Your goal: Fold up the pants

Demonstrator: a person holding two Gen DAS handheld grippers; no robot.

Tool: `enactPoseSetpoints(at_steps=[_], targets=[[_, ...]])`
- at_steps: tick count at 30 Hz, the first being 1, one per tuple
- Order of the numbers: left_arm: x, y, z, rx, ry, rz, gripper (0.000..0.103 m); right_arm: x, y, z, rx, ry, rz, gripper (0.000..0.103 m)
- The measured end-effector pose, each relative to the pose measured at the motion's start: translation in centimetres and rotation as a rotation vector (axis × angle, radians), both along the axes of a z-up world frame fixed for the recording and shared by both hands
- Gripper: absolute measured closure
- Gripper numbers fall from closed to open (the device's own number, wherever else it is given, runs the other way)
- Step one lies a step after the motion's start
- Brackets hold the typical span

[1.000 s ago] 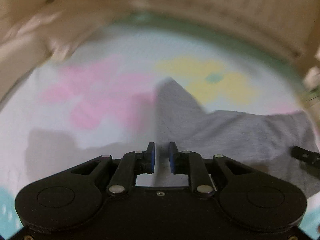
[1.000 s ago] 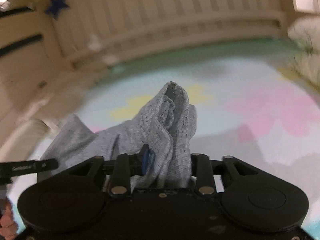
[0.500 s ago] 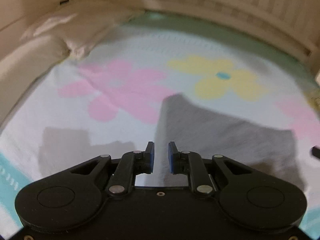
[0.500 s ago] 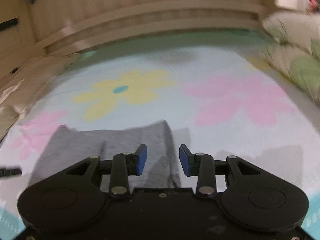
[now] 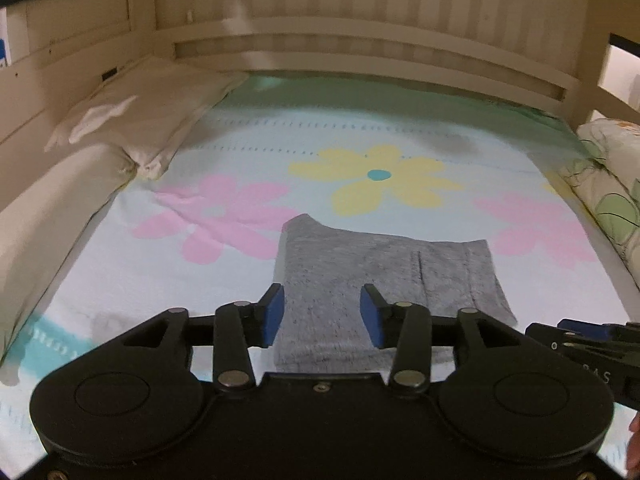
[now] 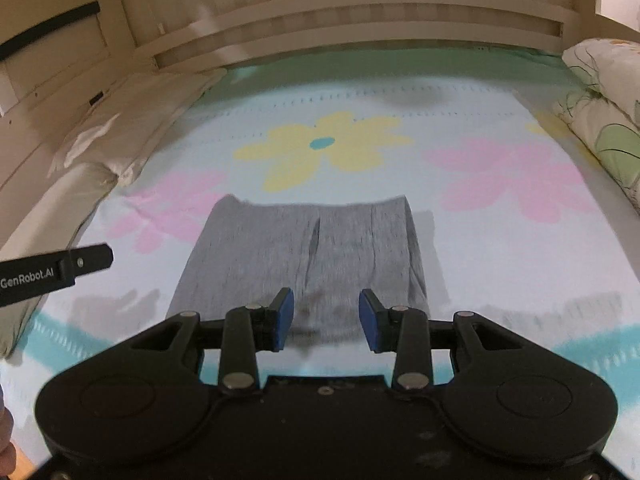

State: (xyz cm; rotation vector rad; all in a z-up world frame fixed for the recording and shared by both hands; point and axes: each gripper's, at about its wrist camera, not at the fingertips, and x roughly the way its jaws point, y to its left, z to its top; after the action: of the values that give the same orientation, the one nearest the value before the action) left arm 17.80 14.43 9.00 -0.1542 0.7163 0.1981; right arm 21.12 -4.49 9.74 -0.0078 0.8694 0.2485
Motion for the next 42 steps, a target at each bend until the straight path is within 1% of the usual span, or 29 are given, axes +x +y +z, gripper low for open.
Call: enactPoseSetpoints(at_steps=[2, 4, 7, 11, 14, 21, 26, 30, 34, 42], targets=[[-0.7, -0.4, 0.0, -0.006, -0.013, -0.005, 0.050, -0.6, 0.3, 0.5, -0.035, -0.010, 0.002, 0.064], [-1.0, -0.6, -0.3, -0.013, -0.015, -0.014, 0.050, -2.2, 0.2, 1.1, -0.053, -0.034, 0.011, 0.064], [-1.4, -0.9, -1.0, -0.027, -0.004, 0.000, 0.050, -3.5, 0.9, 1.1, -0.053, -0.068, 0.031, 0.064], [-1.2, -0.4, -1.9, -0.082, 0.026, 0.008, 0.050, -4.8, 1.3, 1.1, -0.046, -0.091, 0.049, 0.064], [-1.3, -0.4, -2.4, -0.081, 0.034, 0.013, 0.050, -4.9, 1.8, 1.0, -0.062, -0.107, 0.064, 0.064], [-1.3, -0.6, -3.0, -0.056, 0.040, 0.011, 0.050, -4.0, 1.9, 0.2, -0.058, -0.047, 0.051, 0.064], [-1.5, -1.3, -2.7, 0.005, 0.012, -0.004, 0.050, -3.7, 2.1, -0.6, -0.087, -0.029, 0.055, 0.064], [-1.8, -1.4, -2.5, 0.005, 0.002, -0.020, 0.050, -3.2, 2.1, -1.5, -0.096, 0.010, 0.040, 0.064], [-2.0, -1.5, -2.6, -0.006, 0.006, -0.034, 0.050, -2.8, 1.8, -2.0, -0.080, 0.050, 0.018, 0.064], [-1.9, -1.3, -2.7, -0.017, 0.011, -0.030, 0.050, -3.1, 2.2, -1.9, -0.071, 0.050, 0.021, 0.064]])
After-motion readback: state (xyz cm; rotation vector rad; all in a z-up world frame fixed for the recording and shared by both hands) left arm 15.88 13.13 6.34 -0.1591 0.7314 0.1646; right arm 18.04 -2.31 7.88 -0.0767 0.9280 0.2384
